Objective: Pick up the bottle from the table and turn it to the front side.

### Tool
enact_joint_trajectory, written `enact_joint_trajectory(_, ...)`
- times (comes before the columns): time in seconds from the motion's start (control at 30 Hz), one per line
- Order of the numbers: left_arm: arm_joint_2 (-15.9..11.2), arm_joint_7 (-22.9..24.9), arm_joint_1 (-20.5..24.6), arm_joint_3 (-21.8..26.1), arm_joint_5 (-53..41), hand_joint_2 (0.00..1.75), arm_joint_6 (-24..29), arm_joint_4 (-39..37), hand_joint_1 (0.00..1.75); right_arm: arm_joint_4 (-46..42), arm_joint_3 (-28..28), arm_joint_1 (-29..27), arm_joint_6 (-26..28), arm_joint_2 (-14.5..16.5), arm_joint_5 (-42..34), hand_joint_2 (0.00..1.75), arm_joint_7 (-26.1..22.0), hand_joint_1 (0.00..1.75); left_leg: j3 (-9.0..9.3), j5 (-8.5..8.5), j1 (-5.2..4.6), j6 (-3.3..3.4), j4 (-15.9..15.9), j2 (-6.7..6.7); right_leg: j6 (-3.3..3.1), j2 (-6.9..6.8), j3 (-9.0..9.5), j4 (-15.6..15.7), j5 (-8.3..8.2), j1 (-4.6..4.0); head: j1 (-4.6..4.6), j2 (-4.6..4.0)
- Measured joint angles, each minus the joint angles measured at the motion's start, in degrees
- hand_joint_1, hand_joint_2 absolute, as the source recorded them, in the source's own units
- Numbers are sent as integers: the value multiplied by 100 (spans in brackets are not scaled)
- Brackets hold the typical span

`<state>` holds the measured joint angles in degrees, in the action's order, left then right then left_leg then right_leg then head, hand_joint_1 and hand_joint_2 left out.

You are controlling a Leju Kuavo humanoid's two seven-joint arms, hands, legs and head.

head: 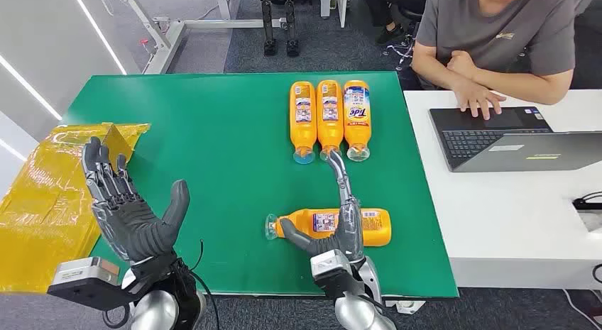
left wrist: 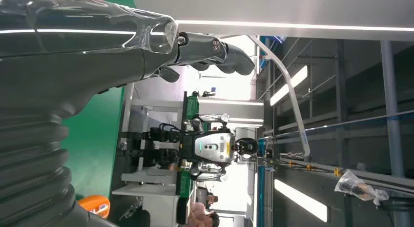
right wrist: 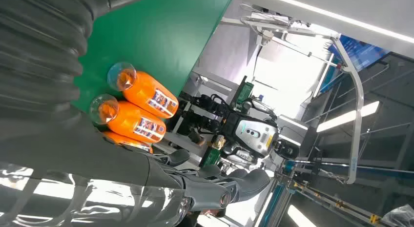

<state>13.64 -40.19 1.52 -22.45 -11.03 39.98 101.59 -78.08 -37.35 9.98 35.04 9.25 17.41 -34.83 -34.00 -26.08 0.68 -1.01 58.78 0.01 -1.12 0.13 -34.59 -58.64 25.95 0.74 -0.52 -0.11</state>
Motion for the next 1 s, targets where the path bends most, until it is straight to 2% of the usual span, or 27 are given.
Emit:
enact_joint_trajectory(0.2, -2, 0, 126, 0, 184, 175, -1, -23, 0, 10, 2, 30, 170, -6, 308, 175, 89, 0, 0, 0, 0, 0, 0, 0, 0, 1, -1, 0, 0, 0, 0, 0)
enact_joint_trajectory(0.3, -2, 0, 267, -1, 272, 175, -4, -103, 0, 10, 19, 131, 17, -77, 1146, 175, 699, 0, 1, 0, 0, 0, 0, 0, 0, 2, 0, 0, -1, 0, 1, 0)
enact_joint_trajectory(0.43, -9, 0, 389, -12, 371, 175, -4, -157, 0, 38, 54, 388, -946, -311, 2681, 175, 1889, 0, 1, 1, 0, 0, 3, 0, 2, 2, 0, 0, -4, 1, 1, 0)
enact_joint_trajectory(0.57, -33, 0, 423, -30, 427, 175, -4, -164, 0, 188, 81, 732, -2036, -564, 3499, 175, 2500, 0, 0, 1, -1, 1, 5, 0, 3, 3, 0, 0, -5, 1, 1, 0)
enact_joint_trajectory(0.73, -92, 0, 429, -76, 492, 175, -4, -164, 0, 625, 47, 1249, -3001, -875, 3882, 175, 2671, 0, -1, 1, -1, 1, 6, -1, 3, 1, 0, 0, -5, 1, 1, 0)
enact_joint_trajectory(0.9, -149, 0, 443, -156, 618, 175, -4, -164, 0, 1034, -120, 1607, -3445, -1160, 3995, 175, 2685, 0, -1, 1, -1, 1, 8, -1, 3, 2, 0, 0, -5, 2, 1, 0)
enact_joint_trajectory(1.0, -178, 0, 460, -176, 653, 175, -4, -164, 0, 1164, -202, 1718, -3520, -1280, 4003, 175, 2697, 0, -1, 1, -1, 1, 8, -1, 3, 2, -1, 1, -5, 2, 0, 0)
